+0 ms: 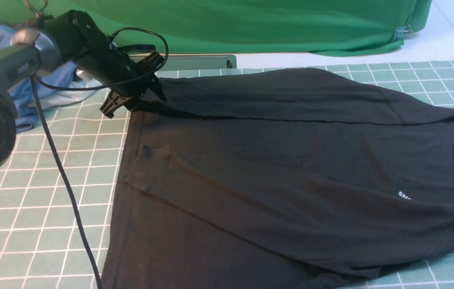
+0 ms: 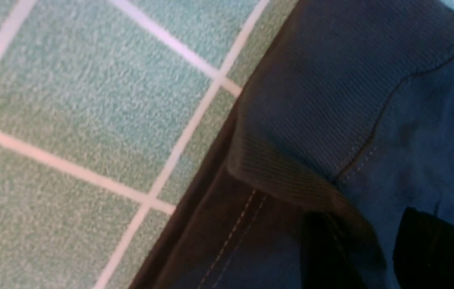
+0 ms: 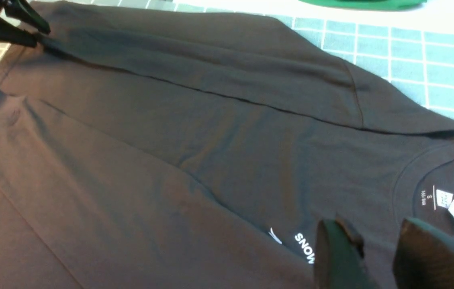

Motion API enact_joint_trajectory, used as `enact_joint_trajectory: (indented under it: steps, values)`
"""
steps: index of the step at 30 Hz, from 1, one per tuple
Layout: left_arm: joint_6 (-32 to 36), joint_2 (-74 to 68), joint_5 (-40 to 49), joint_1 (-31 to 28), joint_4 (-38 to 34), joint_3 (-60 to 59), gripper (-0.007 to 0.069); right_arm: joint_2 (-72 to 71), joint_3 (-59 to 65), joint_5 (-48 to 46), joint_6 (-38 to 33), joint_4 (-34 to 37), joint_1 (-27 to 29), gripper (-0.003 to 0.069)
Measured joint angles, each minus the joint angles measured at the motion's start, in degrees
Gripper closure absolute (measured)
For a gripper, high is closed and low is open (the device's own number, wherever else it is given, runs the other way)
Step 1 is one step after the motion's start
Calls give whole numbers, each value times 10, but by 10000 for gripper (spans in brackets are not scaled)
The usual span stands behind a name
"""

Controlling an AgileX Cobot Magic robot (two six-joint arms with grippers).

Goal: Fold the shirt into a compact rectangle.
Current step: 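Grab the top left corner of the dark shirt with the left gripper, then fold the left side of the dark shirt inward over its body with the left gripper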

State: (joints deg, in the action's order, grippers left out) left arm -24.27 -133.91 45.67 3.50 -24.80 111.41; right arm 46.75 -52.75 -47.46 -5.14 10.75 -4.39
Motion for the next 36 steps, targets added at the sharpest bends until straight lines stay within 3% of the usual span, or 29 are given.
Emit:
enact_joint_trajectory:
  steps: [10, 17, 23, 26, 36]
  values:
    - [-8, -14, 30, -1, 1, 4, 589, 0, 0, 0, 0, 0, 0, 424]
    - [-8, 23, 57, -1, 1, 4, 597, 0, 0, 0, -2, 0, 0, 424]
    - [-13, 114, 139, 6, 9, 5, 596, 0, 0, -20, 7, -1, 0, 424]
    - [-24, 152, 214, 25, 59, -1, 596, 0, 0, -35, 12, -1, 0, 424]
    - [-62, 260, 217, 108, 182, -185, 596, 0, 0, -38, 13, -1, 0, 424]
